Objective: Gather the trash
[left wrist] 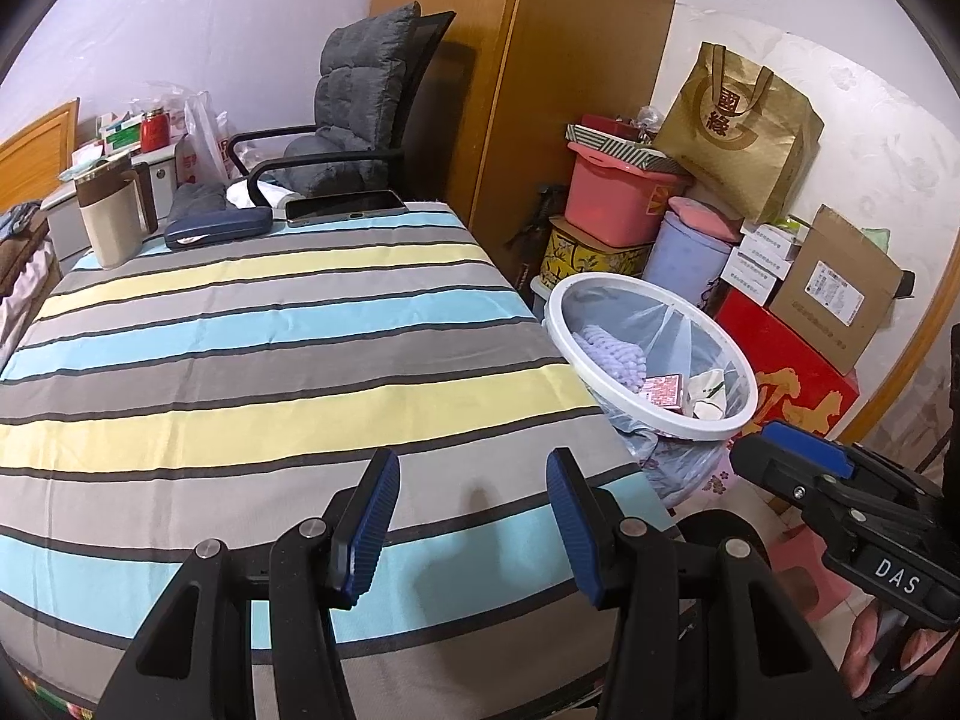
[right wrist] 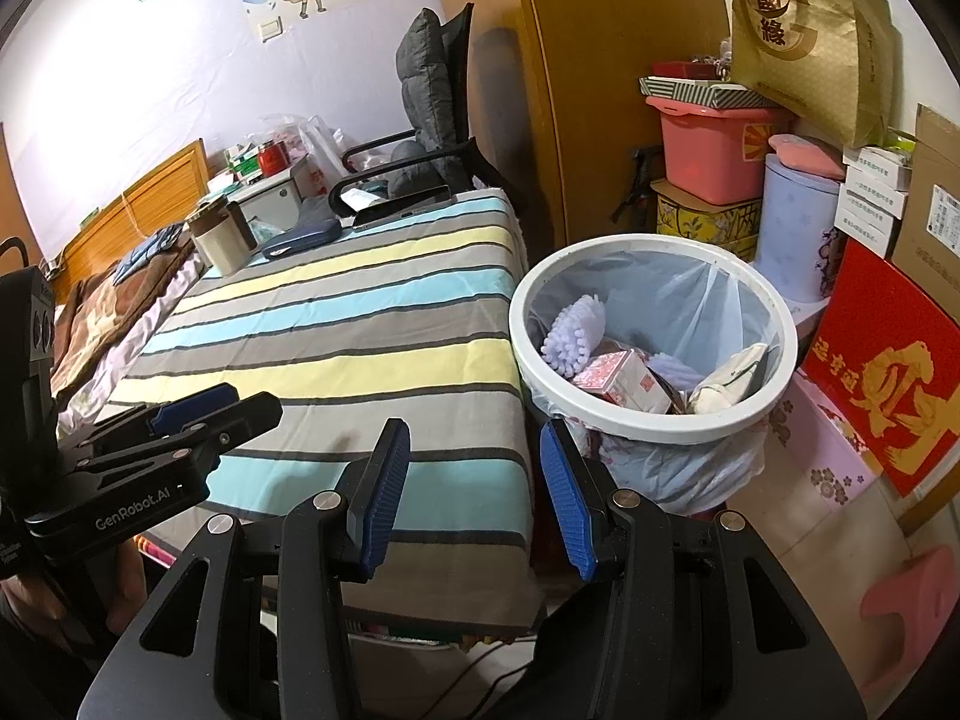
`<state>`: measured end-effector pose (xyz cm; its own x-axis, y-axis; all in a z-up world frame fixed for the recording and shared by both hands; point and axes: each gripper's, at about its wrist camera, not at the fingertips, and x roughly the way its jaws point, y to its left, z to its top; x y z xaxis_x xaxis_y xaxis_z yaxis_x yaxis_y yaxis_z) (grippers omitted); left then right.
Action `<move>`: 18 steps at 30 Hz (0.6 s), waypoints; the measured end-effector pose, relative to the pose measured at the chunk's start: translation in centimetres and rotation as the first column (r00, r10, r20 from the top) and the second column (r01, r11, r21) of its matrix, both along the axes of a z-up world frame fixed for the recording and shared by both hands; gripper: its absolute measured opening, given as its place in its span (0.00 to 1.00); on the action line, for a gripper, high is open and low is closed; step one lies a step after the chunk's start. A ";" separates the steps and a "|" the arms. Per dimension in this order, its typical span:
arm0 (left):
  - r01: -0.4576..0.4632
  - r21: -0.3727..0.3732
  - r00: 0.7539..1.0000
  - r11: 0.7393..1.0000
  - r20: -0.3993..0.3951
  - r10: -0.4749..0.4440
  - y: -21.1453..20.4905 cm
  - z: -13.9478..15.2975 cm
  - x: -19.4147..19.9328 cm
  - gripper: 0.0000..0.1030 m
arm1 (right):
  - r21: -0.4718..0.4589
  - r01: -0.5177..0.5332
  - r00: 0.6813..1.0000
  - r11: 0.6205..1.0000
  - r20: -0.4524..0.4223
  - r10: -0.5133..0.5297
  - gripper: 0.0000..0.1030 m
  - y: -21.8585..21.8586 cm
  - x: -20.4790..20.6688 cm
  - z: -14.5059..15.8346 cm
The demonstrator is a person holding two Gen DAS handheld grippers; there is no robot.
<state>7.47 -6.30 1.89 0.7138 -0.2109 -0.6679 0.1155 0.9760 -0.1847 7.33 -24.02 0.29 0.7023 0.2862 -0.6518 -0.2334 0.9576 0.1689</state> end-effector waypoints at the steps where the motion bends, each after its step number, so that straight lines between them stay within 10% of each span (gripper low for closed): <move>1: -0.002 0.001 1.000 1.000 0.000 0.002 0.0 0.0 0.0 0.49 | 0.000 0.000 1.000 1.000 0.000 0.000 0.46 0.0 0.0 0.0; 18: -0.019 0.022 1.000 1.000 -0.007 0.019 0.1 -0.1 0.0 0.49 | -0.001 -0.005 1.000 1.000 -0.005 0.005 0.46 0.3 0.0 -0.3</move>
